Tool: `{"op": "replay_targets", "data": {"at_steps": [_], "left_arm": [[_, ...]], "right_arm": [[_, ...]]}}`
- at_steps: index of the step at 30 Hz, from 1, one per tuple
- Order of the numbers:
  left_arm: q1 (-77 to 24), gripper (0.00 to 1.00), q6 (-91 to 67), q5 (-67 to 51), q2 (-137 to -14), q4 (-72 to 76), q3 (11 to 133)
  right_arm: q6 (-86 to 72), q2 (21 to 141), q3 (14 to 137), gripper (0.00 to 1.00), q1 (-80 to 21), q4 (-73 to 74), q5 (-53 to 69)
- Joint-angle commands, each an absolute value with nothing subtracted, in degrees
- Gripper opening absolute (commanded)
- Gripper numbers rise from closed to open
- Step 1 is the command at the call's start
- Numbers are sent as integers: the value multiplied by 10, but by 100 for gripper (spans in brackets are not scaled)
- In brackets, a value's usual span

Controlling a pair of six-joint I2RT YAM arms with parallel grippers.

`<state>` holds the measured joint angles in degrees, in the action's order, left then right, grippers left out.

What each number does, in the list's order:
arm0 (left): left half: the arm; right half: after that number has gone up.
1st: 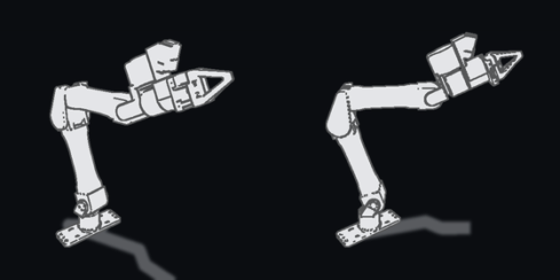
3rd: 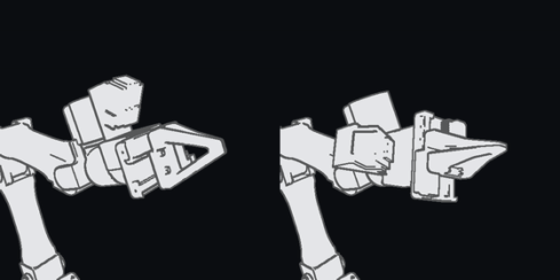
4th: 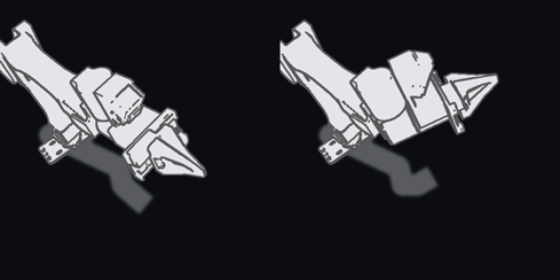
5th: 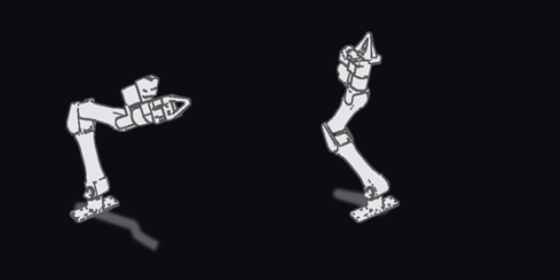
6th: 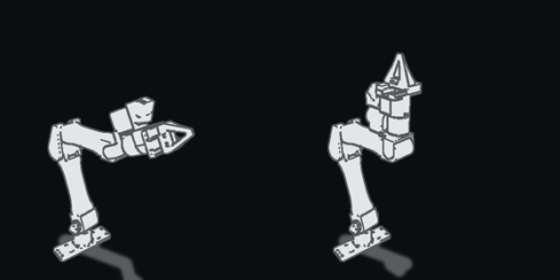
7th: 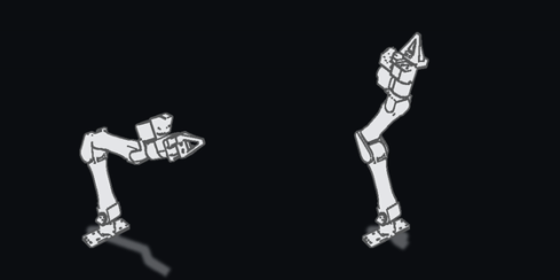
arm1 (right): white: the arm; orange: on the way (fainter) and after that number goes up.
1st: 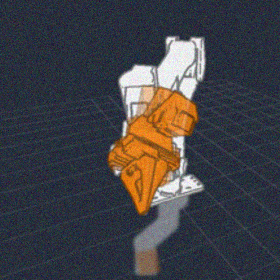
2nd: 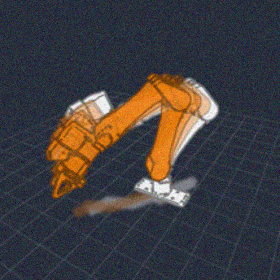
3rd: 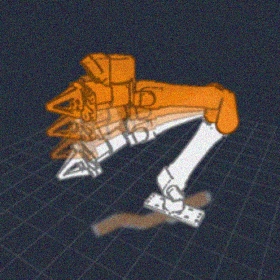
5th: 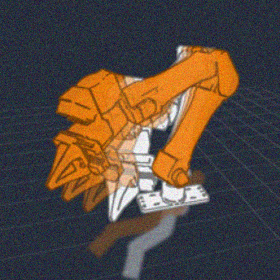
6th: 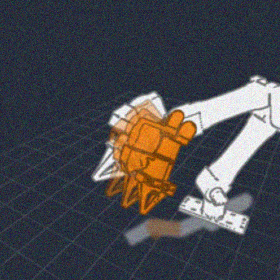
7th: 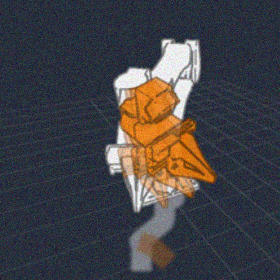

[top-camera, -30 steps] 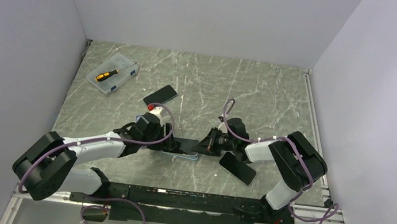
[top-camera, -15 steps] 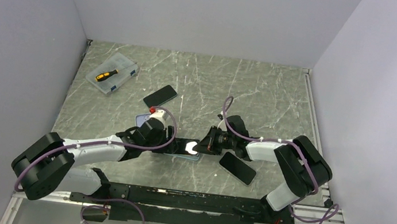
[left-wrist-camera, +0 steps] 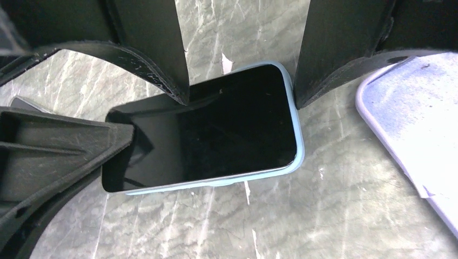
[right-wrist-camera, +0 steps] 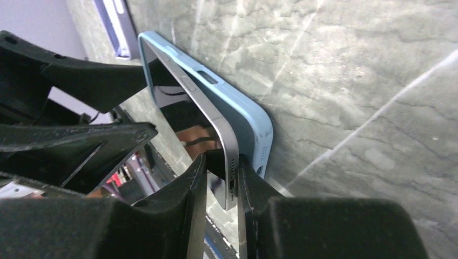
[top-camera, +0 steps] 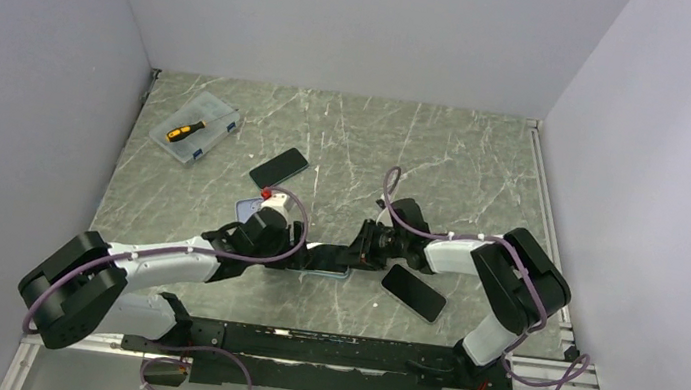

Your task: Put the phone into the phone case

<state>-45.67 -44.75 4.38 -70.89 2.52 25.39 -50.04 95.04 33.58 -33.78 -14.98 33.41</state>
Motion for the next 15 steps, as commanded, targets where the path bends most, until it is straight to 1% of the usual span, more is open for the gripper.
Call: {"op": "replay_targets", "data": {"at_steps": [1,11,15], "left_arm": [[-512,71,-524,-184,-699,72,272],[-512,71,-538,-186,-699,85,266],[-512,72,-540,-183,-696,85,264]], "right_arm": [[-439,971,333,24,-360,-35,215],[-403,898,369,33,-360,69,151],[-386,867,389,35,-360,115,122]]}}
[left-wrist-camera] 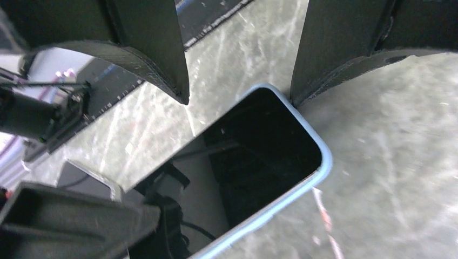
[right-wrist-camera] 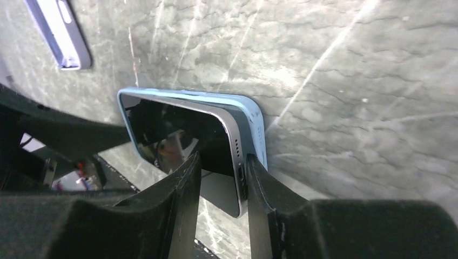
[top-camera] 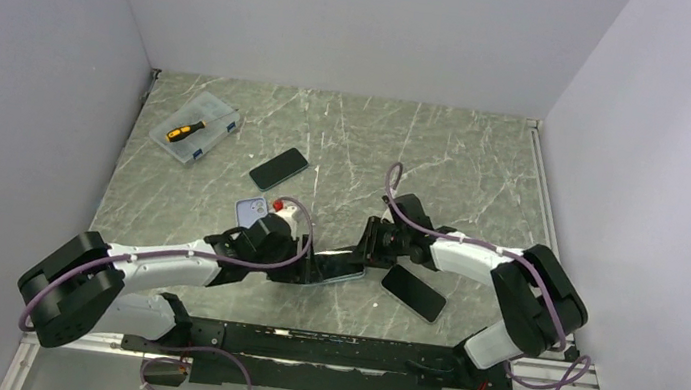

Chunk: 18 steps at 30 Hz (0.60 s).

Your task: Put the phone into the phone case

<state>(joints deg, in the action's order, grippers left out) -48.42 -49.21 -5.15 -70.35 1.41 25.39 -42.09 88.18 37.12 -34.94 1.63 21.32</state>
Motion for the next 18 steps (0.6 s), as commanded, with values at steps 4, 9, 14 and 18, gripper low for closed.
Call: {"op": "replay_targets", "data": {"at_steps": [4,9,14,18], "left_arm": [[-512,71,-540,-182,-698,88,262],[-512,71,-542,-183,-700,92,260],[-512,71,-540,-180,-695,88,260],[-511,71,-535,-172,-688,75,261]], "right_arm": [[-367,846,410,36,-360,154,95],[-345,829,432,36,-360,192,70],[-331,819,436,35,-361,215,58],[-328,807,432,34,-361,222,47]]}}
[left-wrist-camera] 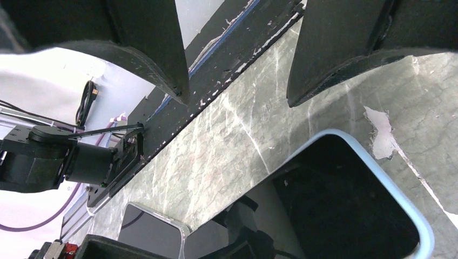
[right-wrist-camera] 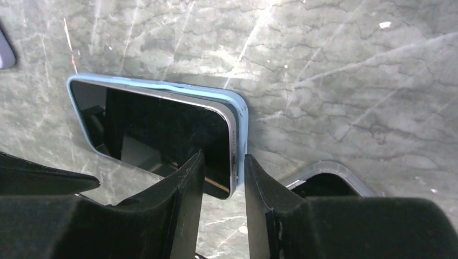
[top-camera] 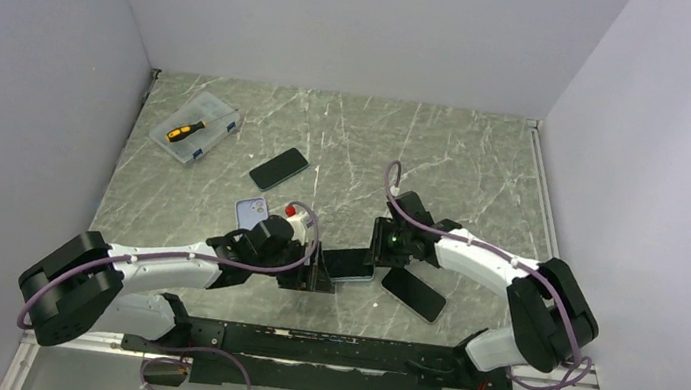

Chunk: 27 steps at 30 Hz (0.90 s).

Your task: Put the phone into the phone case

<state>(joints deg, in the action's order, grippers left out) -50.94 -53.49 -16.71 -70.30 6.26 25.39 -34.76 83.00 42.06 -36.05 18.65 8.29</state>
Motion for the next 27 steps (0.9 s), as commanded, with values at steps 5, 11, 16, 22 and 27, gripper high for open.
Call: {"op": "replay_targets", "data": {"at_steps": [5,11,16,22,27], "left_arm": [[-510,74,-516,-146,-672,33,274],[-487,78,-475,-109,-653,-40,304],[-435,78,-440,-120,-664,-57,322],[-409,74,-417,-154,-720,-42,343],[-408,71,-422,-176,-757,-9,345]], "right_arm": [[-324,787,443,34,-361,233,36],[-331,778,446,34,-361,225,43],[-339,788,440,29,-361,204,62],[-344,797,435,21,-361,189,71],[-345,800,432,19,-364,186,76]]}}
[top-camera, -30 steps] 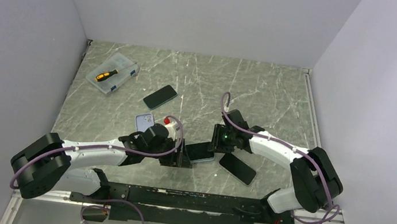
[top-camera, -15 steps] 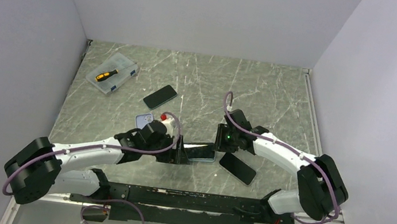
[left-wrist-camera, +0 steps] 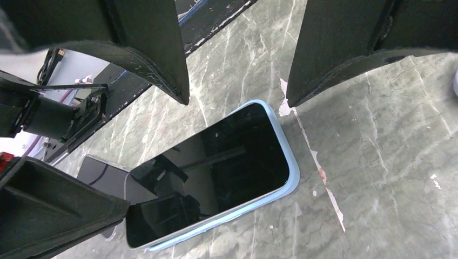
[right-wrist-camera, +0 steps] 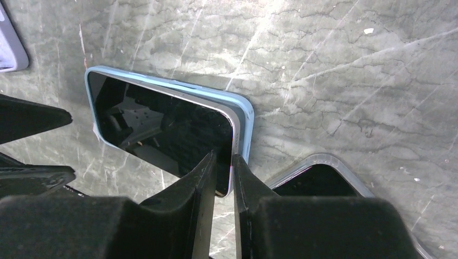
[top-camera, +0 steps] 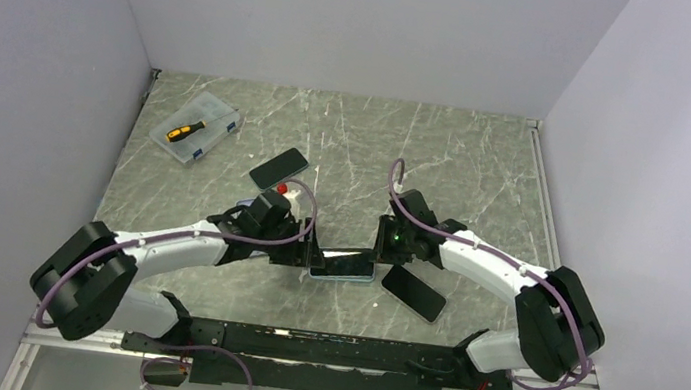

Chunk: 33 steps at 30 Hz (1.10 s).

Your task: Put the phone into the phone case

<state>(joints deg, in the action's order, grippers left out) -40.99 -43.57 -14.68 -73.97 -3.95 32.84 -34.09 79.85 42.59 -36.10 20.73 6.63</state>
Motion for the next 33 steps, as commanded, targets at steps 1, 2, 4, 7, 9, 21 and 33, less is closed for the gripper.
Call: {"op": "replay_targets", "data": {"at_steps": [1,2,4,7,9,21,33], "left_arm": [[-408,71,-422,-180,-766,-5,346],[-408,71,-422,-184,-774,-5,347],[-408,70,-422,-187,-787,-4,349],[-408,69,-421,-187,-801,18,348],[-408,68,-418,-183,-812,18,351],[-408,59,-397,-167,-828,1,377],[-408,50,-401,-188,-844,19,367]], "right_arm": [[-346,801,430,19,-364,185,77],[-346,802,429,19,-365,184,79],[-348,803,424,18,-365,180,80],[-350,805,420,16,-366,177,82],[-349,807,421,15,-366,177,82],[-352,818,419,10,-369,166,91],[-367,838,406,1,-379,136,107]]}}
